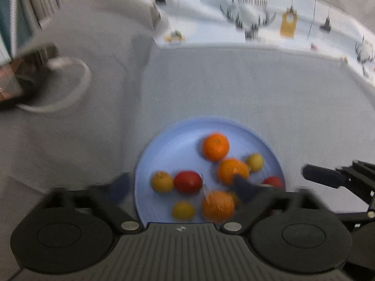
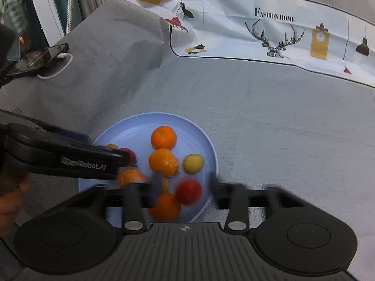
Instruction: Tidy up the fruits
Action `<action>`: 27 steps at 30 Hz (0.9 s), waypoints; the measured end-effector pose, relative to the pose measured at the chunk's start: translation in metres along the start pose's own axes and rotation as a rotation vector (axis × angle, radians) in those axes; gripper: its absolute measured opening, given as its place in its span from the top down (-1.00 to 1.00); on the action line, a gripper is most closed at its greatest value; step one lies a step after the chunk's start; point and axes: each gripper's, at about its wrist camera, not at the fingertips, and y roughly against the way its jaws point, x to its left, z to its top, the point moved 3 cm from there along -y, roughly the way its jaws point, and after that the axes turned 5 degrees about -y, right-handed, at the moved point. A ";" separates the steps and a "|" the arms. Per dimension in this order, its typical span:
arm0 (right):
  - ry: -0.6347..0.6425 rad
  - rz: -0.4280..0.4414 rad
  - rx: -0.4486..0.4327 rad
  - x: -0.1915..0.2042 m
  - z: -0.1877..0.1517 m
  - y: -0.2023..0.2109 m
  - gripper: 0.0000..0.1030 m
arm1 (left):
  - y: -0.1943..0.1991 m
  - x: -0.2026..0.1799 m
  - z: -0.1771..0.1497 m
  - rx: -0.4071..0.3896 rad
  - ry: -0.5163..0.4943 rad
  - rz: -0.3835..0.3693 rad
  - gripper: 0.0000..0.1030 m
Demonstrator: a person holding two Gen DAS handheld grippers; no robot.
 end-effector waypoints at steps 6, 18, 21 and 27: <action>-0.044 -0.059 -0.018 -0.005 -0.020 0.048 -0.86 | 0.049 0.004 -0.023 -0.003 0.004 -0.015 -0.99; -0.051 -0.145 -0.178 0.006 -0.056 0.142 -0.99 | 0.135 -0.003 -0.073 -0.009 0.075 0.076 -0.99; -0.021 -0.144 -0.217 0.013 -0.062 0.159 -0.99 | 0.153 -0.006 -0.080 -0.041 0.065 0.093 -0.99; 0.007 -0.151 -0.289 0.021 -0.073 0.189 -0.99 | 0.184 -0.019 -0.093 -0.086 0.028 0.100 -0.99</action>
